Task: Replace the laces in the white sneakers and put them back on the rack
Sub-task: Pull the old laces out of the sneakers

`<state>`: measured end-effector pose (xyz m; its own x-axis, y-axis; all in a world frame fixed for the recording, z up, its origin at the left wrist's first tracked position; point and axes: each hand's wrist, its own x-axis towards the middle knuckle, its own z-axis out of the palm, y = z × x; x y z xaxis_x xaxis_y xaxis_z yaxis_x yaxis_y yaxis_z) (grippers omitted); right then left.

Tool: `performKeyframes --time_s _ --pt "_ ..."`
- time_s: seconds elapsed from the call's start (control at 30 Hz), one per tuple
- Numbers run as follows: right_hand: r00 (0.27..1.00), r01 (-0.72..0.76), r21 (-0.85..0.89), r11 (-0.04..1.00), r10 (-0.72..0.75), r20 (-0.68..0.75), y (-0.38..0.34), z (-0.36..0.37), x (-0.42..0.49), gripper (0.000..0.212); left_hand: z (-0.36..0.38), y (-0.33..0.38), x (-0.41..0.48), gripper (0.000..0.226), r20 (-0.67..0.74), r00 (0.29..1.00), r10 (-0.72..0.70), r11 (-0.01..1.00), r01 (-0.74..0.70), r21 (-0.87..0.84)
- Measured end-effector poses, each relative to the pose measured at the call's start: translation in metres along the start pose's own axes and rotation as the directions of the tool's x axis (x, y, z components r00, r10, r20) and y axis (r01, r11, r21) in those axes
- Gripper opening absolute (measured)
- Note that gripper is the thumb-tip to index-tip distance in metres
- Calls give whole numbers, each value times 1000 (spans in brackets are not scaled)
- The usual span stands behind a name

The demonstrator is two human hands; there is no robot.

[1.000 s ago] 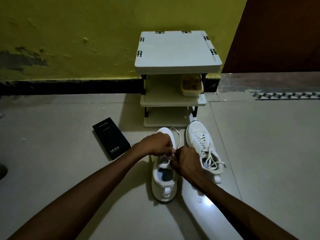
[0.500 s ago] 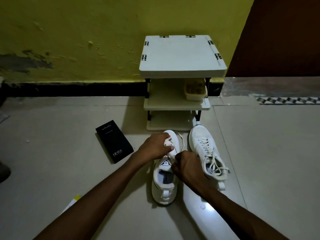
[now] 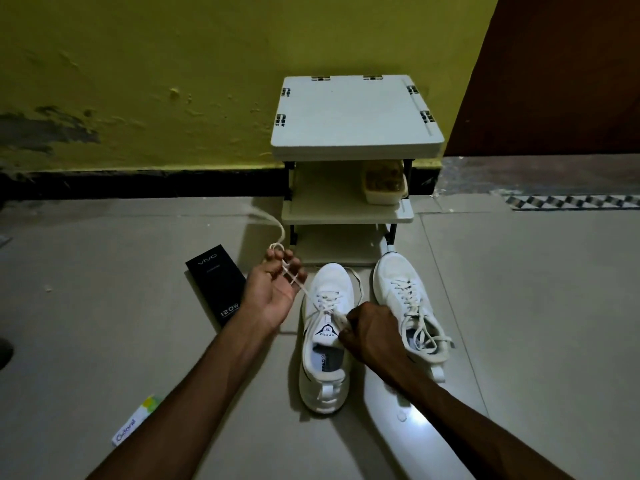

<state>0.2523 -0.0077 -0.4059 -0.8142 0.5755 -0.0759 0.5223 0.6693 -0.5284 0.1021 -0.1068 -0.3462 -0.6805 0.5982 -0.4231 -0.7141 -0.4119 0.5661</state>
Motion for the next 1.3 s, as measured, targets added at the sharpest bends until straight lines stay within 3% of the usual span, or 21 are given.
performKeyframes --time_s 0.03,0.1,0.13,0.2,0.23,0.27,0.3,0.33,0.5,0.6,0.67,0.7,0.73,0.8,0.83,0.87,0.97,1.07,1.13,1.2,1.3 --pt "1000 -5 -4 1000 5 1 0 1 0 33 0 2 1 30 13 1000 3 997 -4 78" --pt "1000 -15 -4 1000 15 -3 0 2 -1 29 0 1 6 28 1 1000 3 903 -3 430" --pt "1000 -19 9 1000 19 -3 1 2 -1 27 -4 -1 10 26 -3 1000 -22 752 19 659" --pt "1000 -20 26 999 19 14 1 0 -2 29 -13 -4 15 22 -16 998 -64 179 27 983" --pt "1000 -20 19 1000 19 20 1 -1 -2 32 -19 -7 15 31 -21 997 -71 -119 12 993" --pt "999 -24 11 1000 23 24 0 -2 -2 35 -24 -11 12 48 -24 999 -47 -328 7 945" --pt "999 -29 9 1000 29 22 -2 -3 -2 36 -27 -16 6 63 -15 1000 -18 -429 6 903" --pt "999 -28 3 1000 28 17 -4 -4 -3 35 -27 -22 -1 73 8 1000 22 -462 3 887" --pt "998 37 -174 984 -28 55 -23 -10 -6 23 -22 -46 -19 70 116 981 154 -504 -23 863" --pt "991 123 -298 947 -102 86 -27 -8 -5 17 -25 -55 -21 66 158 970 187 -467 -54 883" --pt "995 84 -253 964 -66 78 -23 -7 -5 15 -36 -56 -18 70 175 958 227 -379 -78 922" --pt "998 47 -179 983 -37 59 -19 -6 -6 15 -43 -53 -16 70 134 961 243 -288 -60 956" --pt "1000 10 -92 996 -8 26 -13 -6 -6 17 -52 -50 -11 68 57 967 250 -128 -25 991" --pt "995 -95 81 992 96 -13 -1 -6 -6 30 -68 -44 -4 62 -173 971 166 319 113 941" --pt "989 -141 155 978 144 -8 4 -5 -6 37 -73 -43 -4 59 -245 964 100 468 172 867" --pt "985 -167 201 965 170 1 7 -6 -4 41 -76 -43 -2 57 -257 964 74 522 182 833" --pt "985 -168 160 973 159 65 5 -6 2 34 -73 -43 -1 59 -128 982 138 426 58 903" --pt "987 -133 4 991 132 93 -8 -13 7 24 -56 -42 -5 63 17 979 203 153 -49 987" --pt "998 -53 -66 996 52 -18 -17 -19 10 27 -47 -42 -9 65 63 973 221 29 -71 997" --pt "995 82 -114 990 -88 -51 -22 -21 18 27 -44 -42 -10 63 72 972 224 10 -76 997" --pt "974 223 -226 948 -210 80 -28 -19 33 18 -45 -39 -8 53 34 979 201 46 -44 998"
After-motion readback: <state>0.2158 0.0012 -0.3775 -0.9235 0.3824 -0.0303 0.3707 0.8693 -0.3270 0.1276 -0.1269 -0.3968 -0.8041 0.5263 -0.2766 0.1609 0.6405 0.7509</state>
